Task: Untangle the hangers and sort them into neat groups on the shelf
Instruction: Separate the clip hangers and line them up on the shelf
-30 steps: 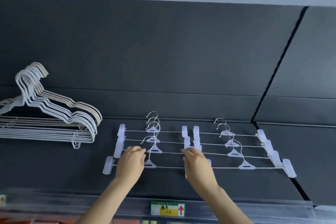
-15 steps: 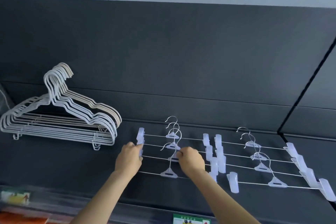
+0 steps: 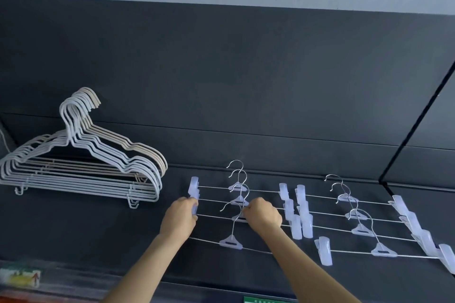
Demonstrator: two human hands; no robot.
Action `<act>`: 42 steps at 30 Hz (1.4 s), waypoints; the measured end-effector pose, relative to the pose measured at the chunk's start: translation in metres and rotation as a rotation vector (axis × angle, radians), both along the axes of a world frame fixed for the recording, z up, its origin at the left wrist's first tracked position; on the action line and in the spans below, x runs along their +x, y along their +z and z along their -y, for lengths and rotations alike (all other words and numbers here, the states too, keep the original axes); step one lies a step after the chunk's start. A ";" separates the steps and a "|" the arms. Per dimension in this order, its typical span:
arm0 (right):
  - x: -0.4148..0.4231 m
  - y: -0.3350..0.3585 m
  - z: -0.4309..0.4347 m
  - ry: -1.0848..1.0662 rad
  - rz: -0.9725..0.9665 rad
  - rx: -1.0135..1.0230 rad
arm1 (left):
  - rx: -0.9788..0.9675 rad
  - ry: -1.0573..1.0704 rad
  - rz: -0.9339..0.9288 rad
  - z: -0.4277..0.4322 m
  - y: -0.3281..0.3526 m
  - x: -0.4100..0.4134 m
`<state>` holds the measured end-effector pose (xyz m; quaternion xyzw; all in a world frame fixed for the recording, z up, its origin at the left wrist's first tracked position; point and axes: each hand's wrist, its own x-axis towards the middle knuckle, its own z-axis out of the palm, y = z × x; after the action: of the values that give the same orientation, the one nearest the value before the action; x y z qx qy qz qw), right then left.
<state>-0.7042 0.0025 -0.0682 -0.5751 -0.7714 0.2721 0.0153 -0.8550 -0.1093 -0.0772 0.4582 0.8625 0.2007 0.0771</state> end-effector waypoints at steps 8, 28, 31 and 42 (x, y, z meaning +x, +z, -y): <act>0.003 0.000 0.008 -0.009 -0.046 0.053 | -0.071 0.016 -0.035 0.000 0.000 0.002; 0.132 -0.003 0.040 0.063 -0.096 0.195 | 0.123 -0.320 0.197 0.004 -0.017 0.085; 0.133 -0.005 0.039 0.052 -0.096 0.230 | 0.123 -0.292 0.219 0.000 -0.020 0.089; 0.177 -0.005 0.043 0.019 -0.245 0.284 | 0.184 -0.225 0.052 -0.006 0.010 0.111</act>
<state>-0.5274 -0.0403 -0.0737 -0.5223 -0.7998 0.2289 0.1876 -0.7440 -0.1036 -0.0671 0.5516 0.7814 0.2809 0.0791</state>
